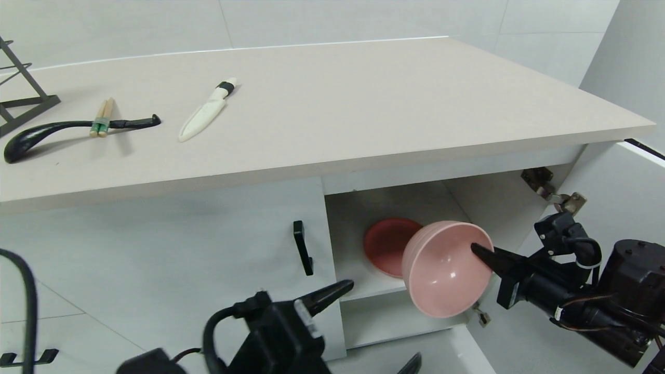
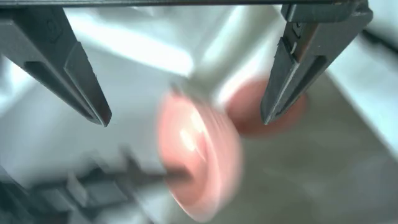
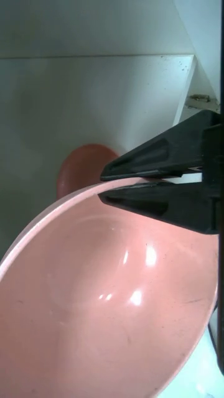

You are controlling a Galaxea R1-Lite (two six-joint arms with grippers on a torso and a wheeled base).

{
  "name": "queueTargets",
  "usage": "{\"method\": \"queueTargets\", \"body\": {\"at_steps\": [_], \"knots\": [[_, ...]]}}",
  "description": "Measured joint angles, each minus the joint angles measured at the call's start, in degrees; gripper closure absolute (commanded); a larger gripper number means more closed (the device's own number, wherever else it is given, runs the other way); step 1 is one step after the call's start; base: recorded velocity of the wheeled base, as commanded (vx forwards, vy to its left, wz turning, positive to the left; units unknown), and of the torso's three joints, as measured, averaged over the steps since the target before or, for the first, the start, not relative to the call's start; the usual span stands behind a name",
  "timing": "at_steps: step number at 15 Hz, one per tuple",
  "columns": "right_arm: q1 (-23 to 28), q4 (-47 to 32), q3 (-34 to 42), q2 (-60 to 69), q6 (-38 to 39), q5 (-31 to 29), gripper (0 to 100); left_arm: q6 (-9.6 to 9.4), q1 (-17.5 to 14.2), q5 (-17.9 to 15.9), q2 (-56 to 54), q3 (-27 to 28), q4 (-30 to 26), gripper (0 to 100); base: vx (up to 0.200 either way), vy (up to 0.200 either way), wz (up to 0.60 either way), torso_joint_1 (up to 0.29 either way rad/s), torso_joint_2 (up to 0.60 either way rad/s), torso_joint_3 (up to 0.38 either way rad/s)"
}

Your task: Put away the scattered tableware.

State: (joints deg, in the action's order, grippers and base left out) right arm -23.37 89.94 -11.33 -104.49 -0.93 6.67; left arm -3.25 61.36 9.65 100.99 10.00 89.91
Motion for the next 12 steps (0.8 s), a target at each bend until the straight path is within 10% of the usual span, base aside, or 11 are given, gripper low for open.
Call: {"method": "queueTargets", "body": {"at_steps": [5, 12], "knots": [[0.0, 0.0, 1.3, -1.3, 0.1, 0.0, 100, 0.33, -4.3, -7.1, -13.7, -9.3, 0.0, 0, 0.0, 0.0, 0.0, 0.0, 0.0, 0.0], [-0.2, 0.0, 1.1, -5.0, 0.1, 0.1, 100, -0.13, -19.6, -10.4, -31.5, -10.0, -0.5, 0, 0.0, 0.0, 0.0, 0.0, 0.0, 0.0]]}}
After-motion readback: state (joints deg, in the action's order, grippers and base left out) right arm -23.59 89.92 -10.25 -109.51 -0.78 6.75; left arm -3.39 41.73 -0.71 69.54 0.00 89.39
